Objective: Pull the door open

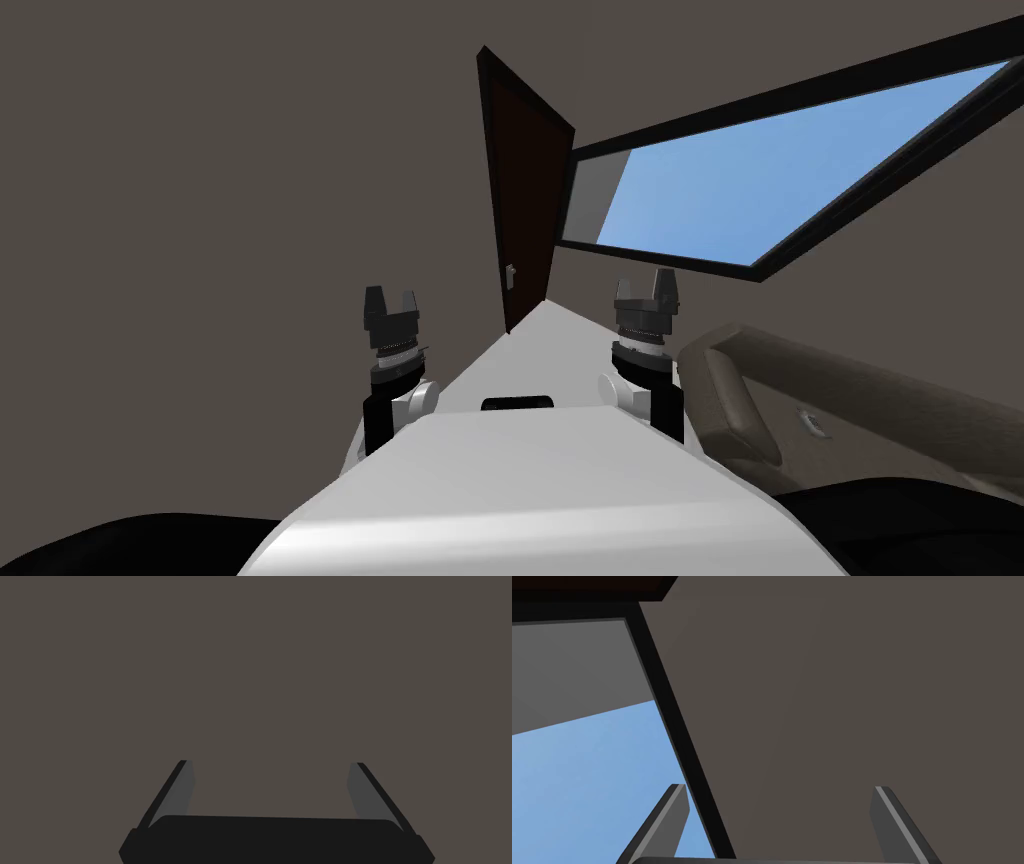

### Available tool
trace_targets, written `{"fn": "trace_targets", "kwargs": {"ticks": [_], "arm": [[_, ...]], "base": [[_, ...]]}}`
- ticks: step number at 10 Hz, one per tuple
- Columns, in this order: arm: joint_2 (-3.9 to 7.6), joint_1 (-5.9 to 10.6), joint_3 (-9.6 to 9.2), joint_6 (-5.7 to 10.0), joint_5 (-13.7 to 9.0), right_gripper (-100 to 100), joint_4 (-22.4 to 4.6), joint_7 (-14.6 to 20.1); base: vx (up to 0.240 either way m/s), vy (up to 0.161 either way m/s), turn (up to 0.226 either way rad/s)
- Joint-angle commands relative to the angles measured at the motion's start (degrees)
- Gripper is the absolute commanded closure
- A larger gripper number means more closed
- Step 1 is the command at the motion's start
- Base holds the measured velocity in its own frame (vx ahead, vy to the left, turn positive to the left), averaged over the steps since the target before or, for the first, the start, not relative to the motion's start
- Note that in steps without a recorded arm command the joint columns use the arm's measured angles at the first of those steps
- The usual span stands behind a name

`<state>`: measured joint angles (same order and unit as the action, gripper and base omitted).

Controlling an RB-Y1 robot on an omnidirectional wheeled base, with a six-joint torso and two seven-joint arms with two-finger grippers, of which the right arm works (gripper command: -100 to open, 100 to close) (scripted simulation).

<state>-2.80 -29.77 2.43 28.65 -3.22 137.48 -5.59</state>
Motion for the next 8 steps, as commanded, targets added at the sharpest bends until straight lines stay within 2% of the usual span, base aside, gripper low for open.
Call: {"fn": "trace_targets", "kwargs": {"ticks": [1,3,4,8], "arm": [[1.33,0.56,-0.90,0.13,-1.60,-100,-1.46,2.03],[2.26,0.97,-1.54,0.22,-2.75,-100,-2.51,3.49],[3.48,1.51,-2.41,0.34,-4.30,-100,-3.92,5.46],[6.38,2.83,-4.52,0.63,-8.06,-100,-7.35,10.22]], "base": [[0.060,-0.013,0.147],[0.086,-0.026,0.094],[0.098,-0.033,0.147],[0.097,-0.044,0.126]]}}
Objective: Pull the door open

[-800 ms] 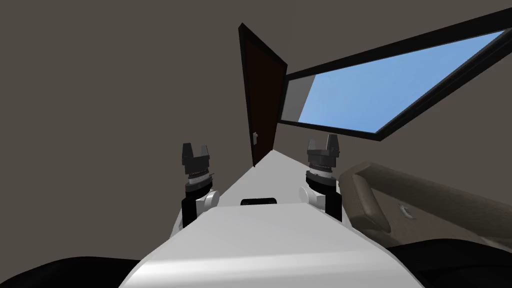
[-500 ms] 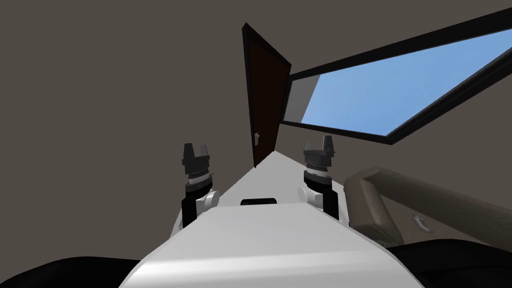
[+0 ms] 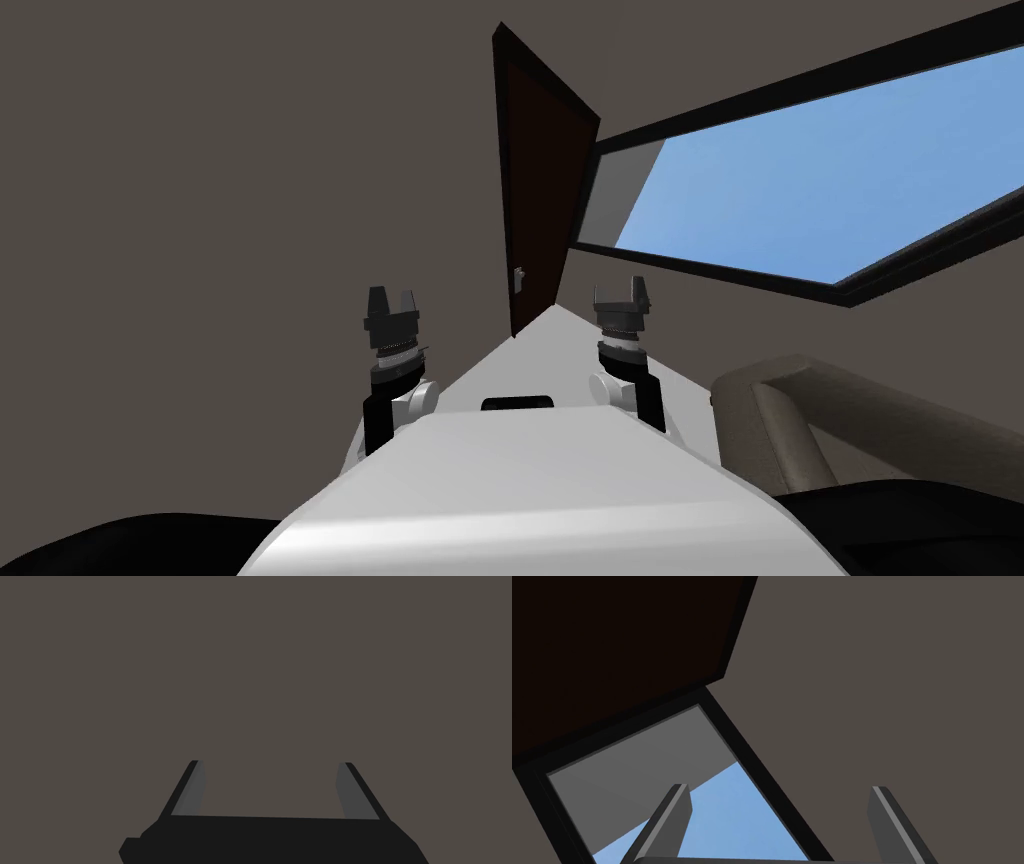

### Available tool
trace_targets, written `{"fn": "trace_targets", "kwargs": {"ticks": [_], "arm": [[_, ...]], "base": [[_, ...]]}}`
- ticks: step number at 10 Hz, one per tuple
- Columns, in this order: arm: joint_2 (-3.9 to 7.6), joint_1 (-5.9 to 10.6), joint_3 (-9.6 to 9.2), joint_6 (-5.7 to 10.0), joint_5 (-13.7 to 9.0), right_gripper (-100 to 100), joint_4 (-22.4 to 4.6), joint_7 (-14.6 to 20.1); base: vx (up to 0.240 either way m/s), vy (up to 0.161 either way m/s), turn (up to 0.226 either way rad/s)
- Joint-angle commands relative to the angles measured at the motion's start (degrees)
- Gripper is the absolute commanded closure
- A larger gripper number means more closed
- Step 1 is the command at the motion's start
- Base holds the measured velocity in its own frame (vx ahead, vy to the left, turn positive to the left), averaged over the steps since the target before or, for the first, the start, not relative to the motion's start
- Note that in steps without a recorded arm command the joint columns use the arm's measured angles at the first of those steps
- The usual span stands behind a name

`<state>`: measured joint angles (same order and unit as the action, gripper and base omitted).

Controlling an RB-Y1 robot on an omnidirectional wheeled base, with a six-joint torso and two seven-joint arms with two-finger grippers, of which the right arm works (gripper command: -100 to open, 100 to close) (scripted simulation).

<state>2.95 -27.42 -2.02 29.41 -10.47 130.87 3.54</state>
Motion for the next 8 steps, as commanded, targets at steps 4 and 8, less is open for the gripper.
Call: {"fn": "trace_targets", "kwargs": {"ticks": [4,8], "arm": [[4.09,2.10,-2.65,0.23,-5.42,-100,-4.94,6.93],[7.95,3.94,-5.59,0.64,-10.65,-100,-9.71,13.32]], "base": [[0.084,-0.049,0.137],[0.092,-0.059,0.170]]}}
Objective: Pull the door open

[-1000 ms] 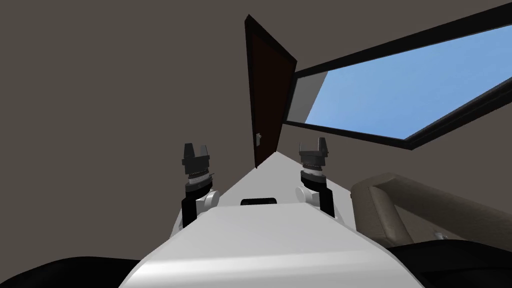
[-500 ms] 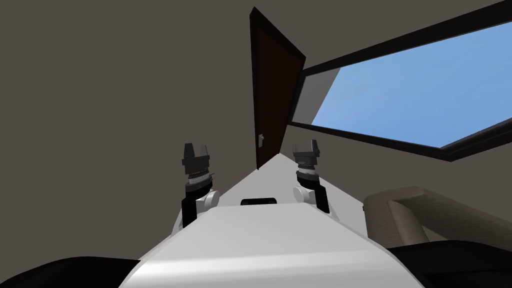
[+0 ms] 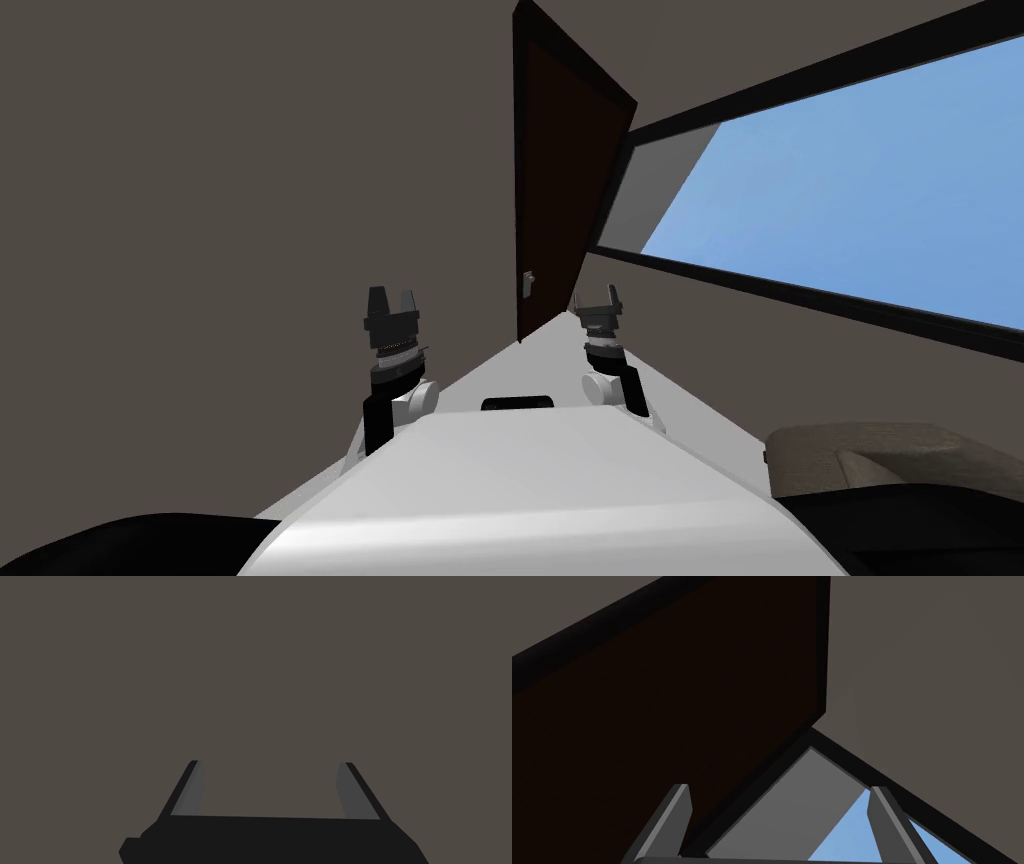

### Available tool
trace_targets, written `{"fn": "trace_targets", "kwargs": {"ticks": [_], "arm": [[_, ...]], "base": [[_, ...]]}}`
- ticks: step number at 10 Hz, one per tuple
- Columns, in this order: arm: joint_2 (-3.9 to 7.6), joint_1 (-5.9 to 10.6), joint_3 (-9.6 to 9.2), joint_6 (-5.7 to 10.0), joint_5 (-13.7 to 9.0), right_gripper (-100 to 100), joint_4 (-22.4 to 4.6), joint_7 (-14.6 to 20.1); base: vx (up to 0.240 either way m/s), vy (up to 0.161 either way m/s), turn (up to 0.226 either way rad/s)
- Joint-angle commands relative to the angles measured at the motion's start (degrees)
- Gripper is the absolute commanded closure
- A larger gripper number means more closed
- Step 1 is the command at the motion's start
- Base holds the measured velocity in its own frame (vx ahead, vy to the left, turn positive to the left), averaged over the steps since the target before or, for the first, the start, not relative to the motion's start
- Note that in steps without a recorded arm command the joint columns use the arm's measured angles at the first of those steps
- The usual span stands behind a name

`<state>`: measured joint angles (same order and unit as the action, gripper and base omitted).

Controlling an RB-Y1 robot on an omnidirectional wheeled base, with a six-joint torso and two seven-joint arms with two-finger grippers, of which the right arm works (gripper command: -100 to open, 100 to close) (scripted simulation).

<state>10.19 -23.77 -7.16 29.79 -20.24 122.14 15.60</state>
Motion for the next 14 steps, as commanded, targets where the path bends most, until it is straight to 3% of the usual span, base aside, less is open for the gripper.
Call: {"fn": "trace_targets", "kwargs": {"ticks": [1,2,5,6,9,10,13,14], "arm": [[1.73,0.77,-1.24,0.38,-2.28,-100,-2.26,2.86],[1.73,0.77,-1.24,0.38,-2.28,-100,-2.26,3.29],[4.85,2.27,-3.64,0.71,-6.55,-100,-6.15,8.37],[4.85,2.27,-3.64,0.71,-6.55,-100,-6.15,8.70],[8.03,3.81,-6.10,1.06,-10.94,-100,-10.16,13.92],[8.03,3.81,-6.10,1.06,-10.94,-100,-10.16,14.27],[11.19,5.35,-8.56,1.40,-15.33,-100,-14.16,19.52],[11.19,5.35,-8.56,1.40,-15.33,-100,-14.16,19.84]], "base": [[0.098,-0.062,0.151],[0.053,-0.044,0.049],[0.059,-0.052,0.160],[0.056,-0.055,0.059],[0.061,-0.047,0.162],[0.052,-0.062,0.060],[0.060,-0.067,0.157],[0.046,-0.067,0.061]]}}
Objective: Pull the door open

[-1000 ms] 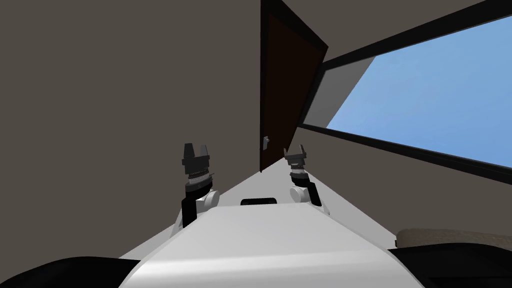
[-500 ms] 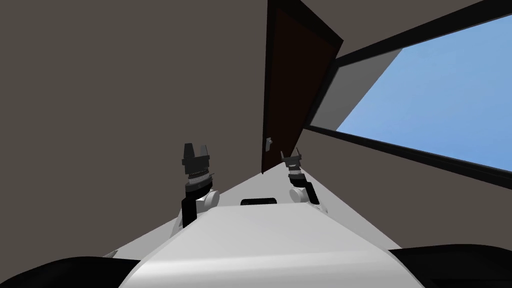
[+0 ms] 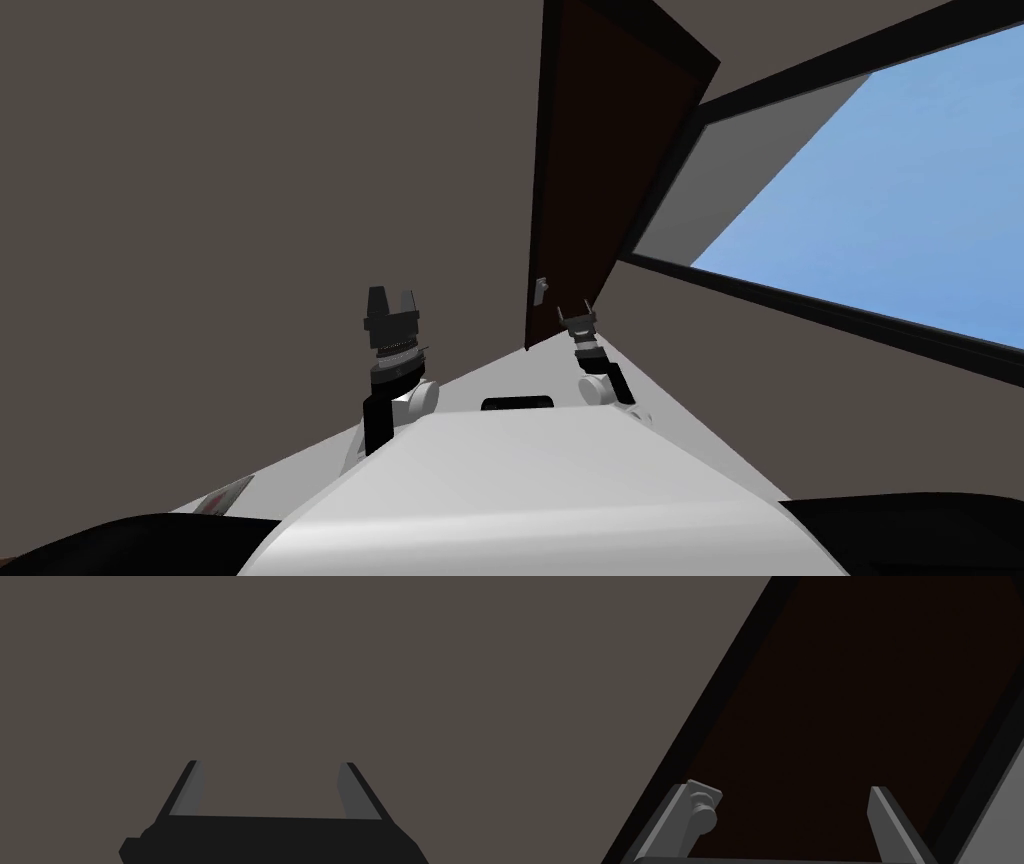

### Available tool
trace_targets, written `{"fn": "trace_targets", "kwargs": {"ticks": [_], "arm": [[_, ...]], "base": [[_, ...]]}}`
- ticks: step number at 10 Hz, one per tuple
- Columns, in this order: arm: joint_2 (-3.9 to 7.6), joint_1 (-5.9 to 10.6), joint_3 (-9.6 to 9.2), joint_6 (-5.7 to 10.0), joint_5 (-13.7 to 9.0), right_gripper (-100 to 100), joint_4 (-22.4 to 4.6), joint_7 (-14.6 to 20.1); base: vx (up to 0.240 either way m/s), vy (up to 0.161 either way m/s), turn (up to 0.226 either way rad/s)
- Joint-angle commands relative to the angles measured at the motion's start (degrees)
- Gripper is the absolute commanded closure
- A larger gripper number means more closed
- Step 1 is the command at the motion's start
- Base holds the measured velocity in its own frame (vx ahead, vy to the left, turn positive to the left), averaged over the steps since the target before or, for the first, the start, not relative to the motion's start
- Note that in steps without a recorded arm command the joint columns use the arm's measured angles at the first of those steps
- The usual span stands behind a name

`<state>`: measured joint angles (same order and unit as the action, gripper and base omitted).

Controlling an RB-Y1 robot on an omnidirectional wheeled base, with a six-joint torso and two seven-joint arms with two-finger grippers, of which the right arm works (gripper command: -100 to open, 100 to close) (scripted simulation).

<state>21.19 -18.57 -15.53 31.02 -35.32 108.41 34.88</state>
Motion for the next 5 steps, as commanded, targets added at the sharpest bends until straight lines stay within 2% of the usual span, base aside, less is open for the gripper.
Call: {"fn": "trace_targets", "kwargs": {"ticks": [1,4,5], "arm": [[1.23,0.67,-1.00,0.29,-1.70,-100,-1.75,2.40],[4.29,2.16,-3.39,0.62,-5.97,-100,-5.64,7.60],[4.29,2.16,-3.39,0.62,-5.97,-100,-5.64,7.81]], "base": [[0.049,-0.051,0.109],[0.067,-0.072,0.181],[0.033,-0.058,0.057]]}}
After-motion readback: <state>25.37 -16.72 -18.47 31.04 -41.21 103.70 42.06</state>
